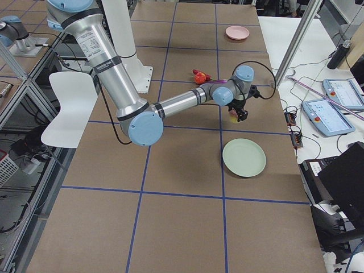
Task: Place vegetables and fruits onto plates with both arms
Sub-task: 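Carry the peach to the green plate and release it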
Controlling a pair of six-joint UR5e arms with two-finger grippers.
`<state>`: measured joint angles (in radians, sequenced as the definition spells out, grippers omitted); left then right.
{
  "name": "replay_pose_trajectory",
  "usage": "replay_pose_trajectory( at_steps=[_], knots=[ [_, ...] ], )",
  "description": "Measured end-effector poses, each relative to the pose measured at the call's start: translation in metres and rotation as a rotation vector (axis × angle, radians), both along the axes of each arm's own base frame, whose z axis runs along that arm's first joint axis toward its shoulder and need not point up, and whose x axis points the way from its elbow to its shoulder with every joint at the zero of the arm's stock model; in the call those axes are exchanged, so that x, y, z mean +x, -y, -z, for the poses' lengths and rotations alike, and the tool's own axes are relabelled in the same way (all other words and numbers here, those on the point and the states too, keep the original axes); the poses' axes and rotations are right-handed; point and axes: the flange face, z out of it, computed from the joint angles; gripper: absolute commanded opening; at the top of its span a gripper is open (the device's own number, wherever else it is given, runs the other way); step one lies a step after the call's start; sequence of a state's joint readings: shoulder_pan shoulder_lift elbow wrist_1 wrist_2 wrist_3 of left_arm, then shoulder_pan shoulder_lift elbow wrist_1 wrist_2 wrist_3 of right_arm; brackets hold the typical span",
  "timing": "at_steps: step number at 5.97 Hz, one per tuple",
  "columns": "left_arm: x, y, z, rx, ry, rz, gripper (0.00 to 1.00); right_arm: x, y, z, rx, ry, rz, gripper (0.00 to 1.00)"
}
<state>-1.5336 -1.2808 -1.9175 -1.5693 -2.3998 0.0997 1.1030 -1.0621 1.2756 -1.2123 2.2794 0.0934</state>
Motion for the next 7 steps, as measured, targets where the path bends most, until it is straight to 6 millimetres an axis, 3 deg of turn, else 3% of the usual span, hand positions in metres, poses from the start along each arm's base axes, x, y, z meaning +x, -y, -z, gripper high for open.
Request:
replay_pose_trajectory(
  at_steps=[1,2,3,4,5,6,7],
  knots=[
    [0.001,0.000,0.000,0.000,-0.001,-0.001,1.00,0.025,0.012,-0.040,0.016,0.003,0.017,0.13],
    [0.001,0.001,0.000,0.001,-0.001,-0.003,1.00,0.040,0.012,-0.069,0.003,-0.009,0.017,0.60],
    [0.001,0.001,0.001,0.002,-0.001,-0.004,1.00,0.047,0.008,-0.092,-0.022,-0.023,0.015,0.99],
    [0.002,0.001,0.001,0.003,-0.001,-0.004,1.00,0.050,0.006,-0.102,-0.038,-0.030,0.009,0.99],
    [0.002,0.001,0.001,0.003,-0.001,-0.004,1.00,0.051,0.006,-0.099,-0.077,-0.023,-0.031,0.99],
    [0.002,0.001,0.002,0.003,-0.003,-0.005,1.00,0.048,0.007,-0.076,-0.137,0.005,-0.114,0.99],
    [0.003,0.001,0.002,0.002,-0.011,-0.006,1.00,0.039,0.005,-0.033,-0.171,0.051,-0.184,0.99]
  ],
)
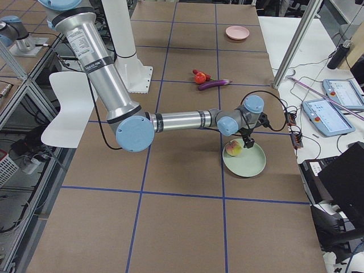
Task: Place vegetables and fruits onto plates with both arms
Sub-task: 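Carry the peach to the green plate and release it, then move the right gripper back over the red pomegranate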
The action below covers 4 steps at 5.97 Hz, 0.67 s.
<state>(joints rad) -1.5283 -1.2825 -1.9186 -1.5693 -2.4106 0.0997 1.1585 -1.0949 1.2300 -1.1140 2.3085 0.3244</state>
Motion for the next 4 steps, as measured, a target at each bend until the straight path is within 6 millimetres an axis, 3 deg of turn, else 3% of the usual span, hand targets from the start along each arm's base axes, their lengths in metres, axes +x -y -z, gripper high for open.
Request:
replay_pose_trajectory(
  at_steps=[1,2,4],
  knots=[
    [0.001,0.000,0.000,-0.002,-0.009,-0.001,1.00,-0.025,-0.007,0.054,-0.010,0.054,-0.036,0.99],
    [0.001,0.000,0.000,-0.004,-0.012,-0.001,1.00,-0.065,-0.020,0.107,-0.032,0.103,-0.058,0.99],
    [0.001,-0.001,-0.003,-0.010,-0.013,-0.002,1.00,-0.172,-0.070,0.193,-0.077,0.135,-0.143,0.99]
  ],
)
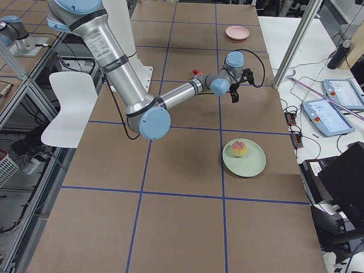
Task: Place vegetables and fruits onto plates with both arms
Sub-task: 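Move the right gripper back over the red pomegranate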
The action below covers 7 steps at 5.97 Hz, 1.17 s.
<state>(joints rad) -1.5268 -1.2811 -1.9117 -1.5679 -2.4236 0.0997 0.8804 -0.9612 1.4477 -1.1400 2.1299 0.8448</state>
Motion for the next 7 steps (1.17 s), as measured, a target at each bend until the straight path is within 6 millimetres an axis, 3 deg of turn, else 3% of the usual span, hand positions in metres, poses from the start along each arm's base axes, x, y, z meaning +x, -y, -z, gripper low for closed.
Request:
replay_pose_trajectory(
  at_steps=[2,3,4,5,7],
  knots=[
    [0.000,0.000,-0.005,-0.009,0.000,0.000,1.00,-0.107,-0.059,0.079,-0.030,-0.077,-0.070,0.99],
    [0.000,0.000,-0.007,-0.013,0.001,0.000,1.00,-0.145,-0.093,0.106,-0.005,-0.114,-0.079,0.99],
    [0.000,0.000,-0.008,-0.015,0.001,-0.001,1.00,-0.169,-0.120,0.120,0.037,-0.132,-0.077,0.99],
    [0.000,0.000,-0.009,-0.015,0.002,-0.001,1.00,-0.181,-0.140,0.125,0.098,-0.144,-0.054,0.99],
    [0.000,0.000,-0.008,-0.015,0.001,-0.001,1.00,-0.188,-0.166,0.114,0.199,-0.133,0.009,0.99]
  ],
)
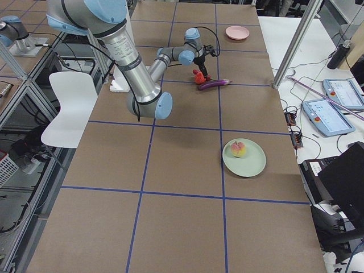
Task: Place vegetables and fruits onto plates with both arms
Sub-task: 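Move the right gripper back over the red pomegranate, then lower the right gripper, grasp the pomegranate and lift it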
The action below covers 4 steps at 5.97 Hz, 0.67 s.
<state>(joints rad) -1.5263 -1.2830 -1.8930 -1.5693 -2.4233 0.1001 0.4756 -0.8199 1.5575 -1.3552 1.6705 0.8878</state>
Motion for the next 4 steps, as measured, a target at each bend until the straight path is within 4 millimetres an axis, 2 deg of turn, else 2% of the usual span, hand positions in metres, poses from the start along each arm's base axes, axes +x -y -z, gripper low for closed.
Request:
replay_pose_trajectory(
  at_steps=[2,4],
  knots=[
    [0.000,0.000,0.000,0.000,0.000,0.000,1.00,-0.023,-0.032,-0.010,0.043,-0.006,0.027,0.99],
    [0.000,0.000,0.000,0.001,0.000,0.000,1.00,-0.032,-0.042,-0.016,0.071,-0.026,0.034,0.99]
  ],
)
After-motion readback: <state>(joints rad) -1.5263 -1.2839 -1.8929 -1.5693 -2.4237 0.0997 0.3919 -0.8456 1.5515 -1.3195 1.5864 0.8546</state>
